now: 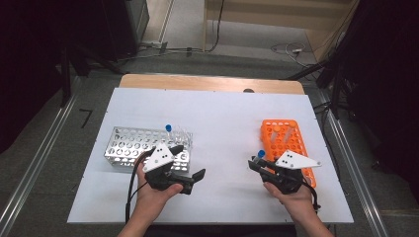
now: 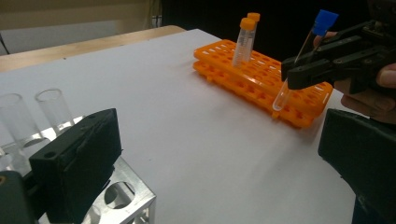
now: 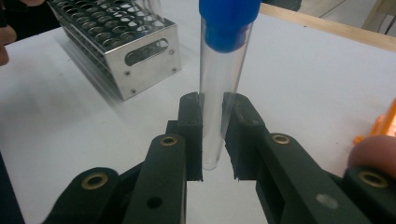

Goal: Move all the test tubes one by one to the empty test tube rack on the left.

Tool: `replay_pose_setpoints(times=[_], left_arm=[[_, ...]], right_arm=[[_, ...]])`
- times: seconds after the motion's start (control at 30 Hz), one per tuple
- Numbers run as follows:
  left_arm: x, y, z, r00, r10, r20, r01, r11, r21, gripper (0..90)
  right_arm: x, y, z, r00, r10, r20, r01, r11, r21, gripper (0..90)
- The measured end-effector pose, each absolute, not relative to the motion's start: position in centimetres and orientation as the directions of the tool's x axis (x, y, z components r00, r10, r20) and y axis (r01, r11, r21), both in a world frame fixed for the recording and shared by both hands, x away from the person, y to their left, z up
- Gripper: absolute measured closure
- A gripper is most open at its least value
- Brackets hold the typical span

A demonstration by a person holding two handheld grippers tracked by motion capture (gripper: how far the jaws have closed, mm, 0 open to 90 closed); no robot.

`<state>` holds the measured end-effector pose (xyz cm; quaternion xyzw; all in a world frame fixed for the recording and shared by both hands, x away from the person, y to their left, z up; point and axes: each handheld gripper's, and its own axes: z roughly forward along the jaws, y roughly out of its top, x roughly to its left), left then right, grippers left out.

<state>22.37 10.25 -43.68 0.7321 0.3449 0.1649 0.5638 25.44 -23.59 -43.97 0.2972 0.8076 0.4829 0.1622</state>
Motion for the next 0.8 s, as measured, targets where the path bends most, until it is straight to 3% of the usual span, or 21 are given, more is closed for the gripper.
replay_pose_setpoints(times=[0.53,0.7,0.8], left_arm=[[22.2,7.7,-43.4,0.760,0.633,-0.149,0.309,-0.150,0.939,0.4],[22.1,6.7,-43.3,0.790,0.596,-0.144,0.296,-0.164,0.941,8.3],[21.9,5.9,-43.3,0.801,0.582,-0.141,0.289,-0.169,0.942,18.3]], right_arm=[[23.9,-20.1,-44.7,-0.841,0.541,0.014,0.284,0.419,0.863,74.8],[23.6,-19.4,-44.8,-0.854,0.519,0.017,0.278,0.429,0.859,74.8],[23.5,-19.1,-44.9,-0.861,0.508,0.018,0.275,0.435,0.858,74.9]])
